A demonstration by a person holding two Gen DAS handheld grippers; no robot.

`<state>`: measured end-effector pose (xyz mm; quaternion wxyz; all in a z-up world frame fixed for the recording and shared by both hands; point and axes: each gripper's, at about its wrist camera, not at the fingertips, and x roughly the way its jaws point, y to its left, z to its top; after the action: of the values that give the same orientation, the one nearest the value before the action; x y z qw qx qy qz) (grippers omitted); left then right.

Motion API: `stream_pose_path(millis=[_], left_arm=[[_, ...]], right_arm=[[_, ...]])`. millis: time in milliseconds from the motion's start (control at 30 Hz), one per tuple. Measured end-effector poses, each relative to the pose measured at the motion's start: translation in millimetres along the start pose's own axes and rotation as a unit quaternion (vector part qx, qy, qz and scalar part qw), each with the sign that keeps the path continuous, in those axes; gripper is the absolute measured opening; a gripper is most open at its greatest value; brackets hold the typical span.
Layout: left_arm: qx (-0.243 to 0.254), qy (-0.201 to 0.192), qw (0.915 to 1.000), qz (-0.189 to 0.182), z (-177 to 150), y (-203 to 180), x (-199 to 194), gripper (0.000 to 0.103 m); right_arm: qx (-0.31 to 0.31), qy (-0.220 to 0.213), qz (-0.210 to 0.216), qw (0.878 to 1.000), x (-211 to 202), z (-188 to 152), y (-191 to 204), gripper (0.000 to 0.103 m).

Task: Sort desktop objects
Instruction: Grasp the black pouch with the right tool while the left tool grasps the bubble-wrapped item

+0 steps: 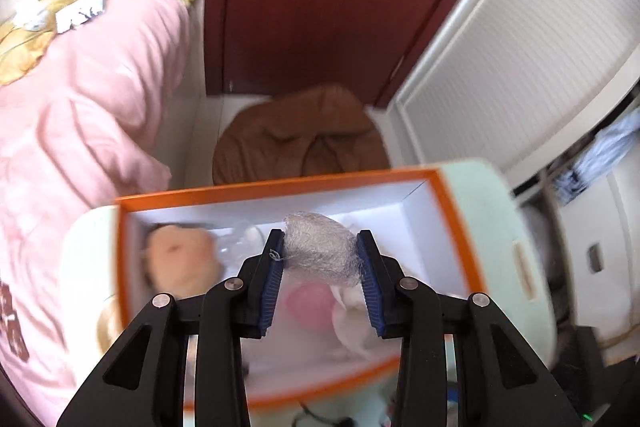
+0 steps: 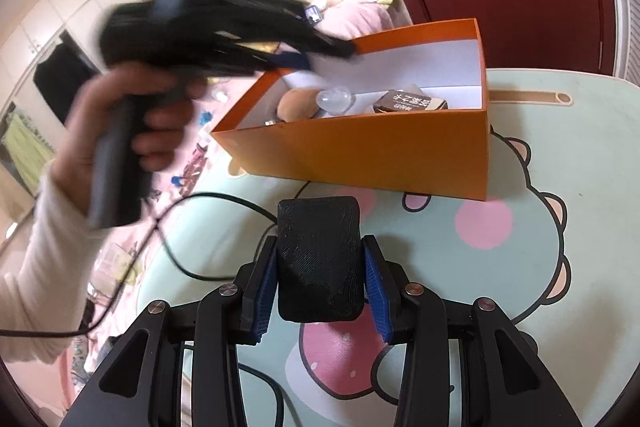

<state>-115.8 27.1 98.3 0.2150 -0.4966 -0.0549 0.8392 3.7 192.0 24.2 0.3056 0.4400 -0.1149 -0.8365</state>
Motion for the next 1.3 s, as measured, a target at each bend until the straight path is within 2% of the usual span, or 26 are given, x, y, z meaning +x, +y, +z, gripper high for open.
stream_pose_path(millis=[133,233,333,533,667,767,833,900,933,967,1300], left_arm=[[-0.002,-0.038,0.9993,0.004,-21.0,5.9,-47.5,0.038],[-0.007,-0.035,0.9993,0.013,-50.3,9.8,-60.2,0.038],[-0.014,-0.021,0.9996,0.016,-78.3,13.7,-54.2,0.038],[-0.045,-0.001,0.9989,0.013,-122.6,17.2,-24.9,0.038],[-0.037,-0.002,0.9984,0.042,-138.6,17.9,-4.9,0.038],[-0.035,-0.010,0.9981,0.051,-144.2,20.1,4.3,0.038],[-0.035,-0.023,0.9978,0.051,-145.4,20.8,5.8,0.041],[-0.035,-0.031,0.9976,0.052,-145.8,20.7,6.5,0.051],[-0.037,-0.033,0.9974,0.053,-146.1,20.5,6.0,0.065],[-0.040,-0.036,0.9970,0.055,-146.6,21.1,3.9,0.073],[-0.062,-0.046,0.9944,0.072,-155.6,32.0,-9.8,0.074]], right_arm=[[0.003,0.002,-0.011,1.000,1.6,4.0,-3.3,0.039],[0.010,0.006,-0.016,1.000,0.7,-2.6,-1.3,0.039],[0.021,0.012,-0.022,0.999,9.7,0.2,-4.3,0.039],[0.033,0.011,-0.028,0.999,-1.3,-3.6,4.4,0.039],[0.037,0.007,-0.038,0.999,-7.0,-6.1,6.3,0.039],[0.037,0.002,-0.051,0.998,-9.3,-7.2,3.5,0.040],[0.037,0.000,-0.053,0.998,-10.0,-7.7,1.4,0.043],[0.035,-0.005,-0.051,0.998,-12.0,-8.3,2.0,0.064],[0.034,-0.008,-0.052,0.998,-13.2,-8.3,3.2,0.070],[0.034,-0.011,-0.059,0.998,-13.6,-8.1,3.8,0.081],[0.017,-0.037,-0.073,0.996,-23.5,-1.5,13.3,0.082]])
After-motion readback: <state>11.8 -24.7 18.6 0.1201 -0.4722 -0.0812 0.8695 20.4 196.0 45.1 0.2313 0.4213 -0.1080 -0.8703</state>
